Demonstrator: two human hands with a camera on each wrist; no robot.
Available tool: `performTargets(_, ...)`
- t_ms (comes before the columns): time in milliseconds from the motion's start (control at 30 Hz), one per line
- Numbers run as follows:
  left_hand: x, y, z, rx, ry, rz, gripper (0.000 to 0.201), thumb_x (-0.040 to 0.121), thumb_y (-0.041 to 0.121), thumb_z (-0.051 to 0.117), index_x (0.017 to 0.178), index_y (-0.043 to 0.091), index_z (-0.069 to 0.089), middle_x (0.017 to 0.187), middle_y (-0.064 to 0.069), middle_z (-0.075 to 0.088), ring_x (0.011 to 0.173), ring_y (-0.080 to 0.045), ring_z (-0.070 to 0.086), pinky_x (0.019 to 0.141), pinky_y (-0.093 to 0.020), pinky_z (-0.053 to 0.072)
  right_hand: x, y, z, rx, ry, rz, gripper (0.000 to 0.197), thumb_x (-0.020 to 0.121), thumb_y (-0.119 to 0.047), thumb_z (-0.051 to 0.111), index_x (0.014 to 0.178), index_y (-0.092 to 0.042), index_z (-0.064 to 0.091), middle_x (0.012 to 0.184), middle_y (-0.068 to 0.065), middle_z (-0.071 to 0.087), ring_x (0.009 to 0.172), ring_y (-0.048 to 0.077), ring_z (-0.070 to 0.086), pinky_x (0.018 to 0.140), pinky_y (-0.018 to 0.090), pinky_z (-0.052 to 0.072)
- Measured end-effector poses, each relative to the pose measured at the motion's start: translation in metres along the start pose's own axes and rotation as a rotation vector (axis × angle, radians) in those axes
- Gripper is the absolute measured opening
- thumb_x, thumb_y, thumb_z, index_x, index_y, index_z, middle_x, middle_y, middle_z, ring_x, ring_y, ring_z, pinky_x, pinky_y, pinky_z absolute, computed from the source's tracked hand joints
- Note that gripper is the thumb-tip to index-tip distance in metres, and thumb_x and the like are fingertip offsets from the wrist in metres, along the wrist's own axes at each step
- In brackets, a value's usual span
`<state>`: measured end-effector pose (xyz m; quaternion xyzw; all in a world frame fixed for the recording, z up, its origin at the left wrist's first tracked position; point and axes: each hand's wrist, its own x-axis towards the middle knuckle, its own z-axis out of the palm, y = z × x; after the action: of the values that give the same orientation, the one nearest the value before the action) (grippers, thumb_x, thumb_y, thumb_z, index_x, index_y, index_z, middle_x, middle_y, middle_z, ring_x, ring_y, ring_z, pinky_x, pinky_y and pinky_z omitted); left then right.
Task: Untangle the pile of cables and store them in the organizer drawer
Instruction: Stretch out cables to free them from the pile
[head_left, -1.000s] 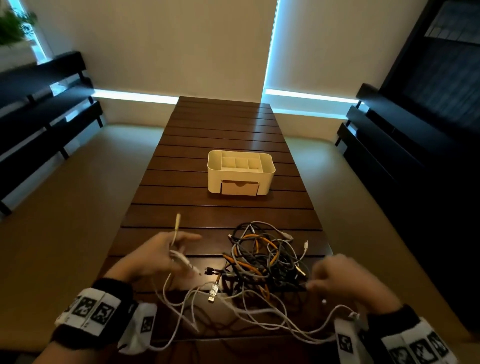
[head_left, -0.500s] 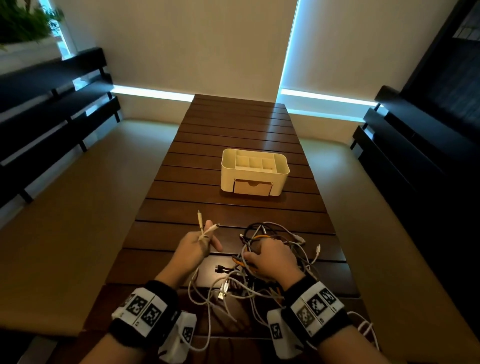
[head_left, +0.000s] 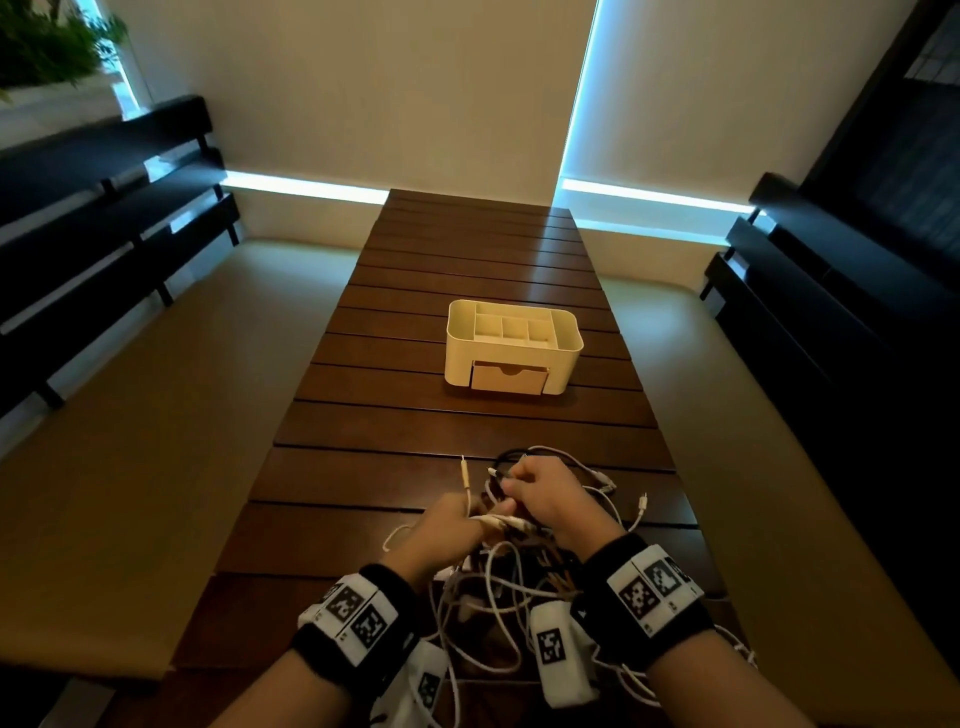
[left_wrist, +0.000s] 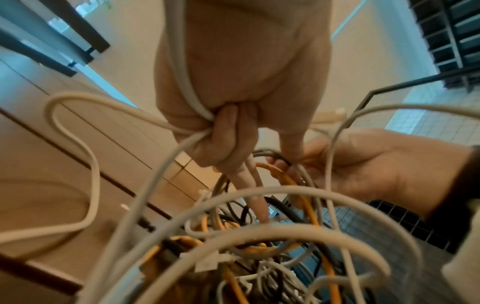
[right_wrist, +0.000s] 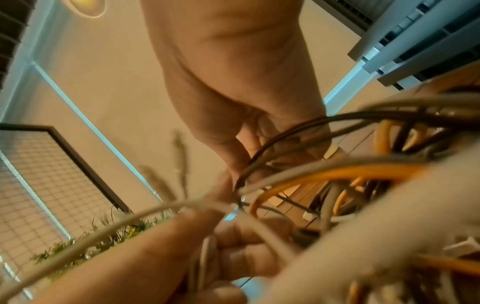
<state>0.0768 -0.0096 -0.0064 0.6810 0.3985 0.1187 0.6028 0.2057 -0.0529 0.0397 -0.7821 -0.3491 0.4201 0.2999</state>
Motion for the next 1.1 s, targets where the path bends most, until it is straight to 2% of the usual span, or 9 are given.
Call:
performTargets(100,0.006,0.016,0.007,-0.124,0.092,0.068,0.019,0.093,0.019,0.057,0.09,0.002,0.066,0.079,-0.012,0.068,0.067,-0.01,0.063,0.064,-0.026,0.05,0.002,-0.012,-0.001,0.245,0.043,-0.044,0.02,0.092,-0.001,0.051,0.074,-0.011,0.054,0.074,0.005,0.051,0.056,0.014,0.049,0.051,0.023,0.046)
performTargets(267,0.017,0.041,-0.001,-0.278,0.222,0.248,0.008,0.093,0.012,0.057,0.089,0.016,0.062,0.077,0.001,0.066,0.071,-0.005,0.063,0.065,-0.021,0.05,0.004,-0.037,-0.018,0.159,0.192,-0.315,0.011,0.09,-0.012,0.057,0.082,-0.017,0.062,0.082,0.006,0.066,0.078,0.019,0.062,0.076,0.035,0.052)
performTargets(333,0.023,0.038,-0.008,-0.231,0.28,0.176,0.004,0.09,0.016,0.062,0.088,0.014,0.065,0.086,-0.004,0.07,0.084,-0.016,0.066,0.076,-0.034,0.054,0.003,-0.038,-0.025,0.117,0.261,-0.329,0.01,0.09,-0.017,0.057,0.082,-0.021,0.063,0.084,0.005,0.069,0.083,0.02,0.066,0.079,0.036,0.053)
performTargets(400,0.026,0.023,-0.015,-0.066,0.331,-0.015,0.011,0.085,0.024,0.066,0.083,0.013,0.067,0.086,-0.007,0.07,0.085,-0.023,0.064,0.074,-0.037,0.051,-0.001,-0.038,-0.038,0.175,0.339,-0.307,0.014,0.092,-0.019,0.053,0.081,-0.023,0.06,0.079,0.001,0.066,0.075,0.015,0.064,0.075,0.032,0.054)
performTargets(500,0.017,0.004,-0.02,0.272,0.353,-0.235,0.025,0.084,0.04,0.065,0.077,0.016,0.067,0.079,-0.003,0.065,0.072,-0.015,0.059,0.058,-0.028,0.043,-0.013,-0.044,-0.059,0.332,0.296,-0.334,0.017,0.096,-0.015,0.046,0.087,-0.016,0.061,0.065,-0.002,0.051,0.058,0.011,0.047,0.06,0.023,0.044)
performTargets(667,-0.005,0.026,-0.03,0.238,0.6,-0.027,0.036,0.08,0.057,0.063,0.087,0.023,0.053,0.092,0.006,0.055,0.082,-0.013,0.053,0.064,-0.028,0.038,-0.026,-0.048,-0.078,0.419,0.184,-0.392,0.024,0.096,-0.019,0.046,0.087,-0.01,0.066,0.053,-0.009,0.035,0.047,0.006,0.026,0.047,0.02,0.023)
performTargets(800,-0.018,0.05,-0.031,0.185,0.567,0.11,0.03,0.084,0.04,0.065,0.067,0.017,0.056,0.065,0.002,0.06,0.067,-0.017,0.055,0.056,-0.029,0.039,-0.038,-0.052,-0.088,0.527,0.044,-0.444,0.021,0.095,-0.014,0.046,0.091,-0.01,0.066,0.054,-0.006,0.036,0.042,0.005,0.024,0.039,0.016,0.022)
performTargets(967,-0.037,0.065,-0.064,0.503,0.212,-0.033,0.018,0.073,0.033,0.079,0.072,0.022,0.065,0.077,0.009,0.064,0.074,-0.002,0.056,0.055,-0.017,0.039,-0.049,-0.063,-0.107,0.643,0.029,-0.5,0.025,0.095,-0.01,0.043,0.085,-0.009,0.066,0.047,-0.009,0.037,0.036,0.003,0.024,0.036,0.015,0.02)
performTargets(1100,-0.051,0.067,-0.106,0.407,0.223,-0.065,0.017,0.068,0.028,0.082,0.068,0.015,0.071,0.077,-0.001,0.07,0.079,-0.014,0.063,0.064,-0.028,0.048,-0.059,-0.072,-0.111,0.804,0.022,-0.661,0.024,0.089,-0.012,0.047,0.082,-0.011,0.07,0.048,-0.008,0.038,0.034,0.002,0.026,0.037,0.015,0.019)
